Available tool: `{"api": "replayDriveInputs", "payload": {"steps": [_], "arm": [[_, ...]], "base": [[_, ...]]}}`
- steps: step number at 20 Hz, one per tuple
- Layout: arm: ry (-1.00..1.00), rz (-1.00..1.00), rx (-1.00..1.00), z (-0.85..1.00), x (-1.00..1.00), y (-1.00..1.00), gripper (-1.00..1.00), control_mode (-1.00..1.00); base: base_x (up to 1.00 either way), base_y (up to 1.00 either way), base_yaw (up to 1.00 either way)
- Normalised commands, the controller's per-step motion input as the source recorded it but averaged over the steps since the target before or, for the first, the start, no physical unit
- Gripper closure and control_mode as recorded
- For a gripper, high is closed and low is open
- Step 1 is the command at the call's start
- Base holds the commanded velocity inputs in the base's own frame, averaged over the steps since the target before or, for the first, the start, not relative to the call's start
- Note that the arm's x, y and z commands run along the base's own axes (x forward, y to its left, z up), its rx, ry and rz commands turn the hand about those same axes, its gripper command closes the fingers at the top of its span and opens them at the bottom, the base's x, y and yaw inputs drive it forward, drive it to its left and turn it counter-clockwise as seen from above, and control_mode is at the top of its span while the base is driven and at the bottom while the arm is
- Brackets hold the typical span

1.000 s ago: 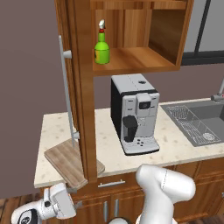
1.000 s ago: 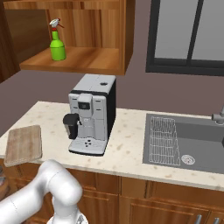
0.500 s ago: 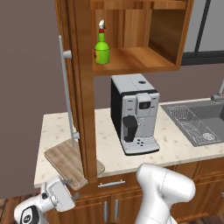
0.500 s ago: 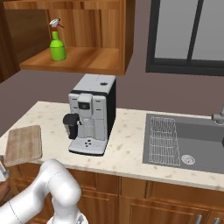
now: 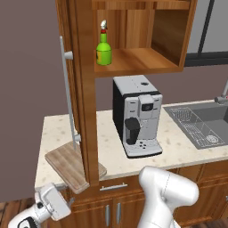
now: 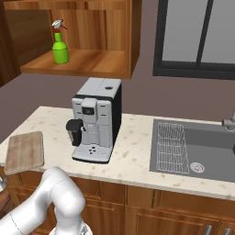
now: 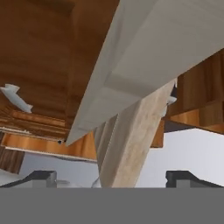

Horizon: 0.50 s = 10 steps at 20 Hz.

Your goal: Move the cutting board and knife to the sink. Then move spray from the cabinet to the counter.

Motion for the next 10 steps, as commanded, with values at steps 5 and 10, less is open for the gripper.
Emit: {"api": "replayDriveInputs", "payload": {"steps": [5,10], "arm": [[0.0,0.12,0.01,-0.05,0.0,0.1,-1.0,-1.0],[-0.06,0.06,0.04,0.0,0.0,-0.02,-1.0,-1.0]], "base": [[0.0,0.0,0.0],[0.0,0.0,0.0]]}}
